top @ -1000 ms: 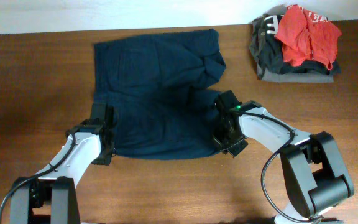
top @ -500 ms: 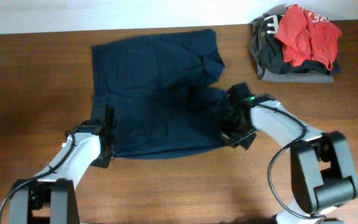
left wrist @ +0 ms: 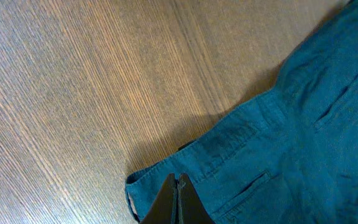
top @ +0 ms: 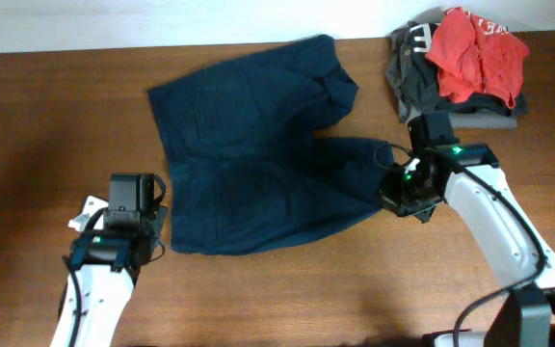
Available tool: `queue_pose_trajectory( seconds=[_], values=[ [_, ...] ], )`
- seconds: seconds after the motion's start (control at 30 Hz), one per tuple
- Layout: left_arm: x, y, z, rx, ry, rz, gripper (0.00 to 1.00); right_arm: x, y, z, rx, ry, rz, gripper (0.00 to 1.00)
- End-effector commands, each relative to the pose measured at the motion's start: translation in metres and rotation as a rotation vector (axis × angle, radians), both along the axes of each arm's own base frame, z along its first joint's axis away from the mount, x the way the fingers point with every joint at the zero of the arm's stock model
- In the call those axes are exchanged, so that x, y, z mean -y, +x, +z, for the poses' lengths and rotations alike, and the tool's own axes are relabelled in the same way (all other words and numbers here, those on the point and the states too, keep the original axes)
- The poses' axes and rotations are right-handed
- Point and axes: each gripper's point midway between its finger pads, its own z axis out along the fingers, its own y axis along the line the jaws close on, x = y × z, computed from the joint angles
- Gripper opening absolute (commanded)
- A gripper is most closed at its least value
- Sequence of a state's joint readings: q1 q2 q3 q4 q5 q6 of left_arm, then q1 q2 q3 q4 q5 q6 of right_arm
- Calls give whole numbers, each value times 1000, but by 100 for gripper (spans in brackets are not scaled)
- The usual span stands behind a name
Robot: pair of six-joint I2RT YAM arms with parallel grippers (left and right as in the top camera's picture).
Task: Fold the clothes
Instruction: 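Adjust the leg hems with both grippers, pulling them apart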
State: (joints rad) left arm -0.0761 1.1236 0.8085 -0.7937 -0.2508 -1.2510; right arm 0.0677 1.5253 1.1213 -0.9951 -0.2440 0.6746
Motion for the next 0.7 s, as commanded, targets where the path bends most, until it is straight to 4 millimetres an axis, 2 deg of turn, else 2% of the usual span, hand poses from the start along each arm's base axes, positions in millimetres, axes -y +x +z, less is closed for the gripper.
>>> queue_pose_trajectory(
  seconds=[0.0, 0.03, 0.07, 0.1, 0.2, 0.23, 0.27, 0.3, 0.37, 0.47, 0.67],
  values=[
    [9, -3, -7, -29, -45, -41, 28, 3, 6, 6, 37, -19, 10, 4],
    [17, -4, -12, -46, -86, -61, 47, 3, 6, 6, 34, -20, 10, 4],
    [23, -4, -15, -58, -117, -75, 56, 3, 6, 5, 32, -20, 11, 4],
    [32, -4, -20, -78, -162, -94, 59, 3, 6, 4, 29, -20, 10, 4],
    [58, -3, -35, -137, -298, -150, 57, 3, 6, 3, 25, -21, 11, 4],
    [62, -3, -40, -158, -317, -161, 52, 3, 6, 3, 25, -21, 11, 4],
    [66, -1, -46, -172, -321, -205, 38, 3, 6, 3, 25, -21, 11, 4],
    [69, 3, -50, -174, -313, -270, 31, 3, 6, 3, 25, -21, 11, 4],
    [77, 7, -63, -203, -325, -348, 31, 3, 6, 3, 25, -21, 11, 4],
    [77, 1, -87, -298, -375, -239, 29, 3, 6, 3, 24, -21, 11, 4],
    [83, -9, -113, -404, -439, -165, 29, 4, 3, 3, 14, -21, 11, 4]
  ],
)
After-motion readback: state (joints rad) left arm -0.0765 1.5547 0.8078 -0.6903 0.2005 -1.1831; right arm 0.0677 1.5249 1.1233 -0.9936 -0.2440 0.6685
